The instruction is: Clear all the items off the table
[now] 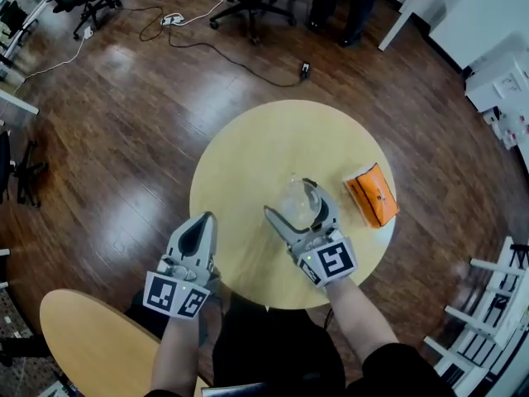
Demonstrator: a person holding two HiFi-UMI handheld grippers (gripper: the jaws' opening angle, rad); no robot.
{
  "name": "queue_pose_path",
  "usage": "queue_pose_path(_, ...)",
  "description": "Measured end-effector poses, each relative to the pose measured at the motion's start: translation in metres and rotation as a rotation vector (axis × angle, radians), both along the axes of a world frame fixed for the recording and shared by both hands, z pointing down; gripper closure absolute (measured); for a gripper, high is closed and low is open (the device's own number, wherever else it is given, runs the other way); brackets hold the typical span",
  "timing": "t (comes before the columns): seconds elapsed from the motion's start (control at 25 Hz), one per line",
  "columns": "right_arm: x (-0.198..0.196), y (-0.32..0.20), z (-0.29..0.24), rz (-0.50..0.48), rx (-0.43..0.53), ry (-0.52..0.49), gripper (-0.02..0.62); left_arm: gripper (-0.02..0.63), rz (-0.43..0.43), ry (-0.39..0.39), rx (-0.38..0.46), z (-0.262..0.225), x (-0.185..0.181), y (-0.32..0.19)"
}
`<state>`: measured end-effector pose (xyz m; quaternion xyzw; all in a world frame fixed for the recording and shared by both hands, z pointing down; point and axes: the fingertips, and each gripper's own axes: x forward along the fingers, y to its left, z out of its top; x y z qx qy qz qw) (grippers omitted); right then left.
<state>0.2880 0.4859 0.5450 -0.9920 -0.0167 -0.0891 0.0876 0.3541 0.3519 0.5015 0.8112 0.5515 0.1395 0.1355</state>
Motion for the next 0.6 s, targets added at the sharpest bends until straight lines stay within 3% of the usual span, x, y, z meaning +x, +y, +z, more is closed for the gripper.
queue_pose_path(0.32, 0.035, -0.008, 0.053, -0.022, -0.027, -0.061, 0.19, 0.604, 0.003, -0.049, 0.059, 0.047, 0.007, 0.001)
queue_pose_path(0.6, 0.031, -0.011, 0.074, -0.011, -0.055, -0.09, 0.19, 0.604, 0.017, -0.072, 0.088, 0.064, 0.009, -0.001)
